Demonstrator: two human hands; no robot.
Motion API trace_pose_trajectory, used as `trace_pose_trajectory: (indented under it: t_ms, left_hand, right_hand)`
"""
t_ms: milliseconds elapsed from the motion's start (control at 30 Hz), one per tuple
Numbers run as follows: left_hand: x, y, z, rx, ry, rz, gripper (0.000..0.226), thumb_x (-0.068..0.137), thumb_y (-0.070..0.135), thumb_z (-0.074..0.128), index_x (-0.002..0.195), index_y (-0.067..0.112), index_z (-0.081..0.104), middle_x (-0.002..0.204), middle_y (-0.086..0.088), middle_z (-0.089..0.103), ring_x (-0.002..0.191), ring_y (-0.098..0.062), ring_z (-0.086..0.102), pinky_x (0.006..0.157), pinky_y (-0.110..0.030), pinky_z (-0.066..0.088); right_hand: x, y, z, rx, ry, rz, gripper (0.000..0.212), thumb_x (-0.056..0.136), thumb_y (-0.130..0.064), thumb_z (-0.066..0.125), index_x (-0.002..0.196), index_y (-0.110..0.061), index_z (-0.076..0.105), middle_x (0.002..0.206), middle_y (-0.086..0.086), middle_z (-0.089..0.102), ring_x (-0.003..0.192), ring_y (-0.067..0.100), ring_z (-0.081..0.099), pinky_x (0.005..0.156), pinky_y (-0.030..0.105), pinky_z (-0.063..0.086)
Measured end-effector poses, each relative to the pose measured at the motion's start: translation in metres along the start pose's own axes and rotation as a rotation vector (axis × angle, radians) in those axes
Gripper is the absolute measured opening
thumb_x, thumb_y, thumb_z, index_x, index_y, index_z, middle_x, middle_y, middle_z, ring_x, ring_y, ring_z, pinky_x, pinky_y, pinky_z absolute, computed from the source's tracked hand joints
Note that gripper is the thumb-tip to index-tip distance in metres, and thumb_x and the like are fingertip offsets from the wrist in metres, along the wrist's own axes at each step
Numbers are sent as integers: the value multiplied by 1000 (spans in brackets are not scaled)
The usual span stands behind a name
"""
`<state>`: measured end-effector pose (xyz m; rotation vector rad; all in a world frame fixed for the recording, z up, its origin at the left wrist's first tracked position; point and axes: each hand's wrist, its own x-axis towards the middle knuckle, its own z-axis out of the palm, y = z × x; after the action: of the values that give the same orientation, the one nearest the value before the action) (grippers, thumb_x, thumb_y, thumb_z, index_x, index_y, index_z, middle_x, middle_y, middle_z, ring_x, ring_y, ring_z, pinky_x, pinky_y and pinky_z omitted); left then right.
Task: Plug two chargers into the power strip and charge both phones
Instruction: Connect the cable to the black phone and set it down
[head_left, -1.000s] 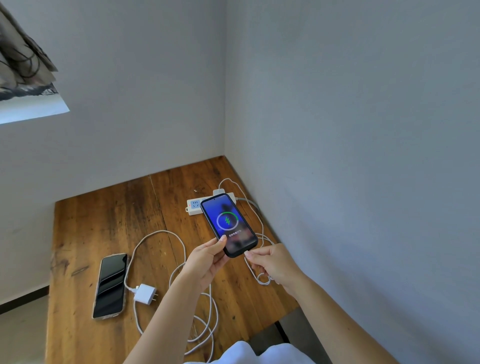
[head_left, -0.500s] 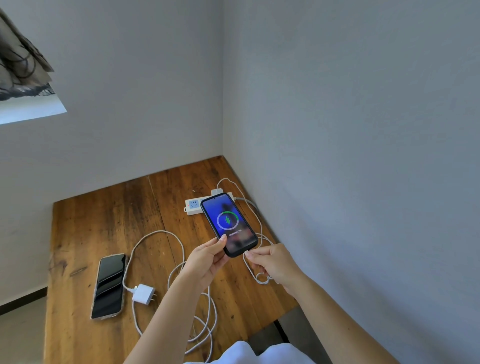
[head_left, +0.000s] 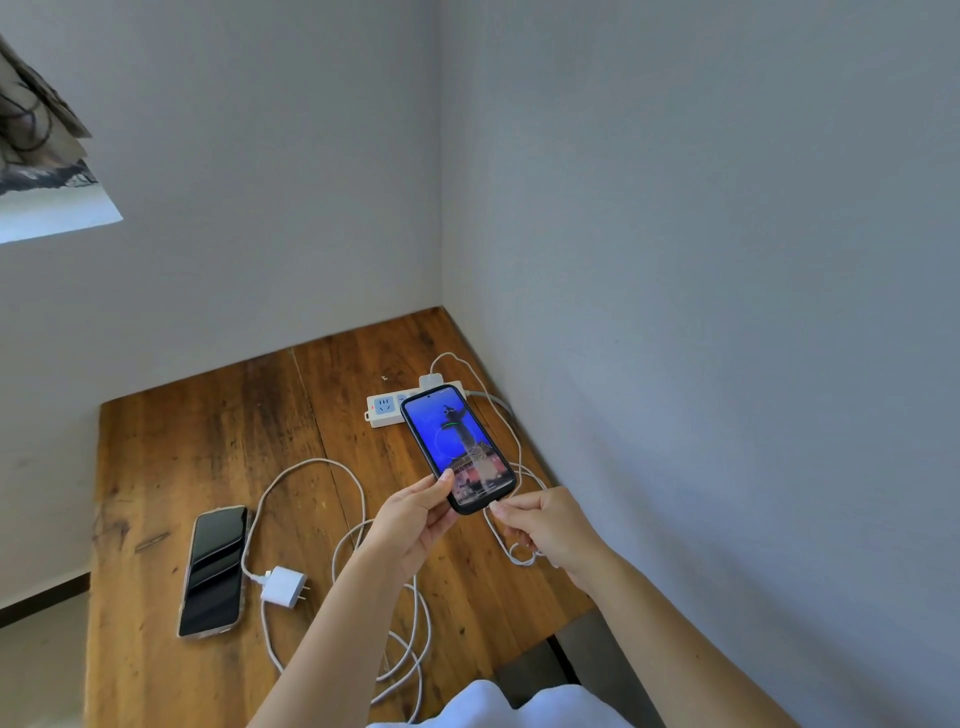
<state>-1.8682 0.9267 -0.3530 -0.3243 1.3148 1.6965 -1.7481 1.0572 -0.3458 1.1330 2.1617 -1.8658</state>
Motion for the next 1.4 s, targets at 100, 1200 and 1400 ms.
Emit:
trace_pose_trajectory:
  t_ms: [100,1200,1400]
  left_hand:
    - [4,-2,0,0,10,-13,21,86,16,66,106,11,64,107,-15,70,88,-19,70,52,-23,56]
    - [148,-97,-17,23,416,-310,55,87,19,65,138,10,46,123,-9,62,109,-19,61,67,-26,55]
    - [152,-105,-5,261,592,-219,47,92,28,59,133,7,52,120,-8,65,100,-20,64,74,-32,57]
  right_hand:
    - [2,3,-1,7,-6,3,16,87,-32,66,94,-22,76,65,-11,69,56,-3,61,54,11,46]
    - [102,116,-12,-973,-255,143,11,93,-23,57,92,-21,68,89,-2,68,87,17,61,102,47,31]
    - [107,123,-7,-919,-267,195,8,91,-23,61,95,-23,68,93,-3,68,92,18,62,104,49,30]
